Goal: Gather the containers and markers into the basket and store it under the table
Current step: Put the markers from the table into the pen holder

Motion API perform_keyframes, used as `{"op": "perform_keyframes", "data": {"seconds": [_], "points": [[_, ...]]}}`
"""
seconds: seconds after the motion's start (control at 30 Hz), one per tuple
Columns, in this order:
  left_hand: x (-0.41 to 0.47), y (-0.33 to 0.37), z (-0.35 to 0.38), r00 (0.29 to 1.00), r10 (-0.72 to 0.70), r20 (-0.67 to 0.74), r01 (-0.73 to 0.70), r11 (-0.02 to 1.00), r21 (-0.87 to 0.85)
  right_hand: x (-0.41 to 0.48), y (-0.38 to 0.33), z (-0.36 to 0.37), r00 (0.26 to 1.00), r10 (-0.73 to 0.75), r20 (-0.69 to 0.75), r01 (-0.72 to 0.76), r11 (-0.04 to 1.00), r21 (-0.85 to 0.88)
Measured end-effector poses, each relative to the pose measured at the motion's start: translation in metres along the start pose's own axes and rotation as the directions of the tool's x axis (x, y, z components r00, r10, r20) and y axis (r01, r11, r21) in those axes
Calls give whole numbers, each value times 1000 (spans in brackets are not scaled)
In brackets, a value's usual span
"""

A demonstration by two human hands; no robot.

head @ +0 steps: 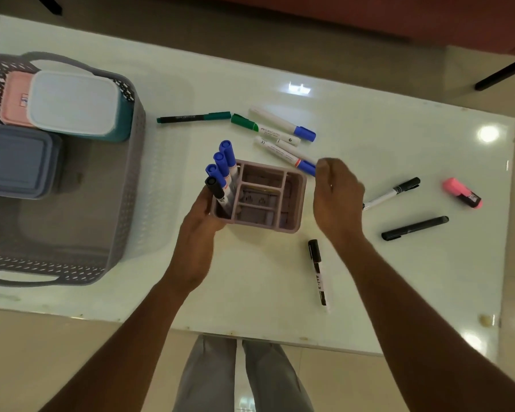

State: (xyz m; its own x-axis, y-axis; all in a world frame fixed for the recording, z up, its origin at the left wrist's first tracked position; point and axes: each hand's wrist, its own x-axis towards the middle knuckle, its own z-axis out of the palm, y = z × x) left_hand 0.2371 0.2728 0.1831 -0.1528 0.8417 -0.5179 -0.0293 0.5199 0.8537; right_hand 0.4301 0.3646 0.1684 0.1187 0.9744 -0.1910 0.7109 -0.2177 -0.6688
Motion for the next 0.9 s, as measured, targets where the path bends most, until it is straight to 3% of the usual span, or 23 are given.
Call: {"op": "perform_keyframes", "data": {"seconds": [0.13, 0.23, 0.33, 0.47, 0.57, 0.63, 0.8, 0.9], "points": [[25, -5, -25, 973, -13, -232, 24, 999, 45, 51, 4, 1, 978, -30, 206, 72, 978, -198], [60, 12, -41, 948, 149, -280, -59, 950, 306, 70, 2, 5, 923, -53, 382, 218, 888, -405], [104, 46, -44, 927, 341, -154, -195, 791, 580, 77, 2, 9, 896, -127, 426, 334, 824, -457], [161, 77, -31, 881, 437, 181, -425, 563, 708, 78, 5, 10, 857, -182, 483, 418, 793, -444], [191, 88, -12, 813, 323, 485, -573, 295, 764, 76, 11, 9, 807, -235, 542, 513, 735, -444], [205, 94, 1, 768, 221, 601, -638, 184, 748, 77, 12, 8, 780, -270, 564, 563, 695, -447], [226, 91, 28, 707, 34, 706, -707, 9, 707, 78, 22, 6, 768, -297, 568, 587, 681, -438], [229, 86, 32, 727, 8, 686, -685, -56, 727, 74, 32, 2, 772, -322, 548, 586, 695, -417]]}}
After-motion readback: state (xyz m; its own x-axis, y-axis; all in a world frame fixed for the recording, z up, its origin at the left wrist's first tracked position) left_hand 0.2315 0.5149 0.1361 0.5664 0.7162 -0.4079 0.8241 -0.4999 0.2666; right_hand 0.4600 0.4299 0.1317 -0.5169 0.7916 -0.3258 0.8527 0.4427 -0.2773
